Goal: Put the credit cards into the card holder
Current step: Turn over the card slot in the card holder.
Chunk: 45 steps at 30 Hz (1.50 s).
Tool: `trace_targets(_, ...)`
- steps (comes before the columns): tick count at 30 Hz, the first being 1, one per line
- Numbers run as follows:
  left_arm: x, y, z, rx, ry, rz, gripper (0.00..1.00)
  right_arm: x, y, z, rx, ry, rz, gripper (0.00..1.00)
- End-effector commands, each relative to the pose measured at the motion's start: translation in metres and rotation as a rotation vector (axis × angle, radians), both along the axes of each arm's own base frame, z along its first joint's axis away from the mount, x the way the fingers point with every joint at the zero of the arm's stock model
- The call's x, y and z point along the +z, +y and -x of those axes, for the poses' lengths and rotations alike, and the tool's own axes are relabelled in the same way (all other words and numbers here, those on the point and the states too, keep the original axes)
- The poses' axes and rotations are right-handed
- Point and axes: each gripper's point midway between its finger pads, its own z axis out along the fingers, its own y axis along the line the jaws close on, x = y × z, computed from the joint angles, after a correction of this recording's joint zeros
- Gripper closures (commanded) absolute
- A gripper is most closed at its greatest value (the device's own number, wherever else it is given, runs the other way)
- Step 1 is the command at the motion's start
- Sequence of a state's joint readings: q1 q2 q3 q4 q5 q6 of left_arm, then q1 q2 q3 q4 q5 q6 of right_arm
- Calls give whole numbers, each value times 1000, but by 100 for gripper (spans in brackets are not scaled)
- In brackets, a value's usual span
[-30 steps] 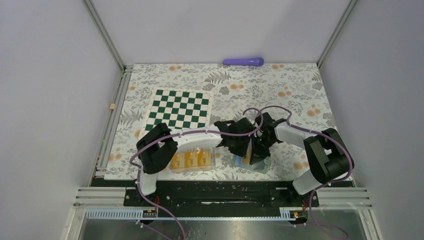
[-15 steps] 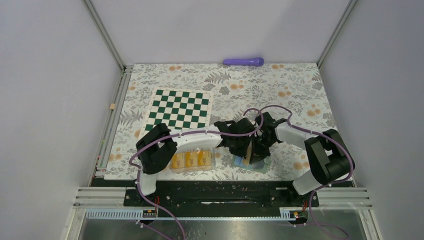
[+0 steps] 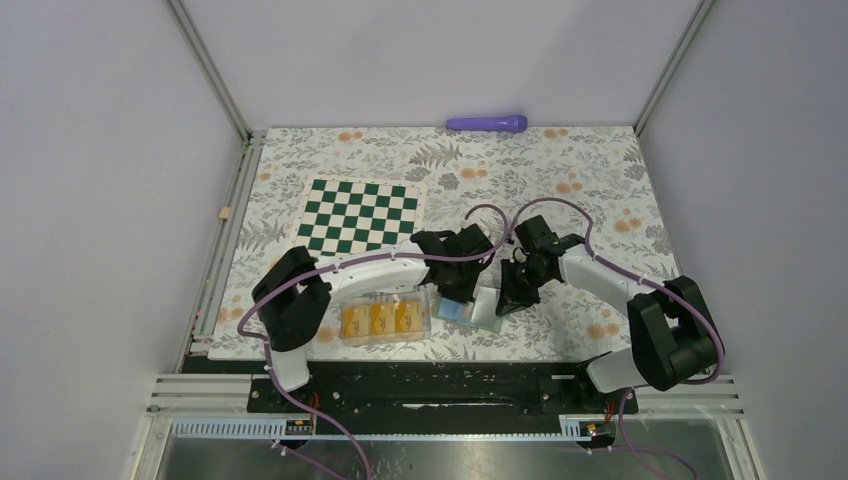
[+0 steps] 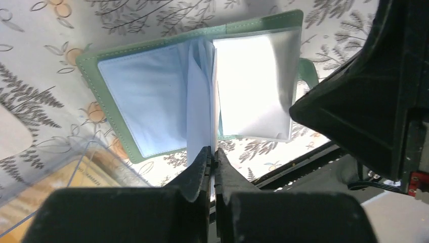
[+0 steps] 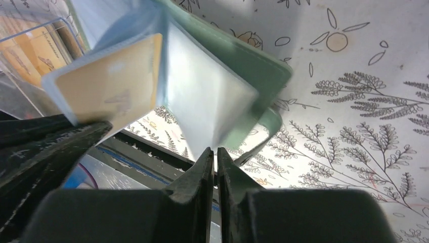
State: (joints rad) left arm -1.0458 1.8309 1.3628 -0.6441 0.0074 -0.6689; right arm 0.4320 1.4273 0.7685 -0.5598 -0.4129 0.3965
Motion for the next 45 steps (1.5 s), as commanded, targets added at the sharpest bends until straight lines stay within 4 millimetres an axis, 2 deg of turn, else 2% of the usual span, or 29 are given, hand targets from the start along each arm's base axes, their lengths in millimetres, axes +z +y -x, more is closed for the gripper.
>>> trace_targets(1,17,9,-8,7,-46,-47,100,-9,4,-1,12,21,-2,88)
trace_targets(5,6,1,-4,-5,-13,-52,97,-24,9,0,15,52,-20,90)
trace_targets(7,3,-6,-2,-15,-3,-47,90,-28,10,0,14,57,-22,90)
trace_targets(10,5,-16,0,-26,-2,-26,74,-31,9,1,13,57,-17,90)
trace_targets(12,9,-24,5,-43,15,4,68,-32,9,2,13,62,-16,90)
trace_targets(21,15,-48,14,-75,57,122,59,-28,8,5,8,53,-27,90)
trace_targets(30,5,-26,6,-36,17,54,52,-9,-3,3,3,-5,26,82)
trace_targets(34,7,-18,0,-11,17,99,49,-3,-6,1,6,-22,38,79)
trace_targets(41,36,-8,-6,5,-22,293,47,8,1,-1,33,-41,45,78)
trace_targets(45,70,1,-10,25,-67,450,46,18,18,-2,53,-50,14,77)
